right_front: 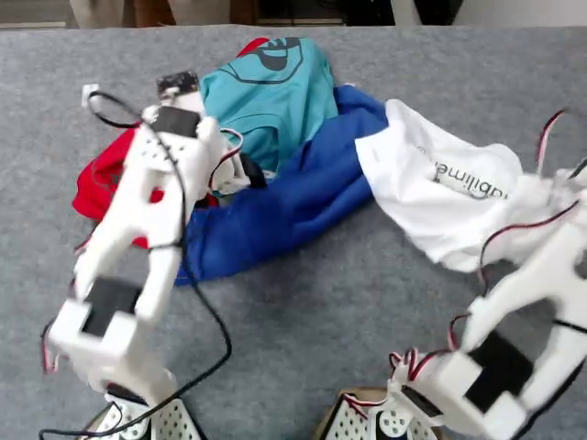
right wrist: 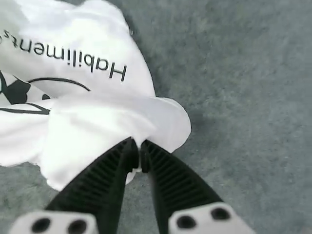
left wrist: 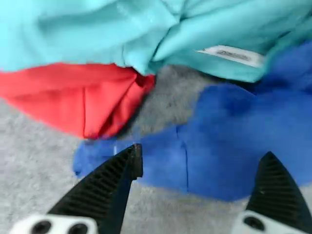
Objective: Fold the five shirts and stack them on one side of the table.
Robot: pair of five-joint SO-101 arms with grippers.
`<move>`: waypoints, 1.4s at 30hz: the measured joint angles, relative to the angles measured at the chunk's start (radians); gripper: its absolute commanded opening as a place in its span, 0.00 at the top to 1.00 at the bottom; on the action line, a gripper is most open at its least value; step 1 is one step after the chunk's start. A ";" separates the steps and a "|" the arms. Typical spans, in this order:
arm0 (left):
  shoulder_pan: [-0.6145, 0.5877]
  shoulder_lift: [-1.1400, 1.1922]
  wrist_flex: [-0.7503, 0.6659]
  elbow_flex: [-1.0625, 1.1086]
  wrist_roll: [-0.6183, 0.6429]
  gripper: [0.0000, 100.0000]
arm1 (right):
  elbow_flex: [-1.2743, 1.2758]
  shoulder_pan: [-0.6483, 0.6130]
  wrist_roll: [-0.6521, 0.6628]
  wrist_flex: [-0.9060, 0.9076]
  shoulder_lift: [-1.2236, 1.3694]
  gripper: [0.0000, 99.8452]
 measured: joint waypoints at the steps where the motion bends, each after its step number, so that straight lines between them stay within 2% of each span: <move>1: -0.005 0.061 -0.002 -0.031 0.009 0.64 | 0.089 0.000 0.000 -0.057 -0.032 1.00; 5: -0.046 0.308 -0.020 -0.152 0.083 0.67 | 0.423 0.000 0.000 -0.279 -0.147 1.00; 9: -0.094 0.496 -0.020 -0.296 0.121 0.83 | 0.680 0.000 0.000 -0.480 -0.224 1.00; 12: -0.114 0.566 -0.005 -0.404 0.114 0.97 | 0.816 0.000 0.000 -0.608 -0.247 1.00; 13: -0.117 0.583 0.003 -0.439 0.094 0.99 | 0.850 0.000 -0.002 -0.641 -0.247 1.00; 17: -0.152 0.634 0.066 -0.583 -0.023 0.98 | 0.964 -0.002 -0.002 -0.729 -0.247 1.00; 20: -0.226 0.643 0.121 -0.715 -0.094 0.98 | 1.034 -0.034 -0.002 -0.747 -0.247 1.00; 27: -0.502 0.643 0.160 -1.071 -0.233 0.98 | 1.162 -0.135 -0.002 -0.835 -0.252 1.00; 31: -0.657 0.643 0.198 -1.252 -0.292 0.98 | 1.195 -0.150 -0.002 -0.899 -0.262 1.00; 36: -0.833 0.643 0.245 -1.453 -0.311 0.98 | 1.203 -0.157 -0.002 -0.913 -0.262 1.00; 42: -0.968 0.618 0.252 -1.473 -0.311 0.98 | 1.206 -0.178 -0.002 -0.913 -0.262 1.00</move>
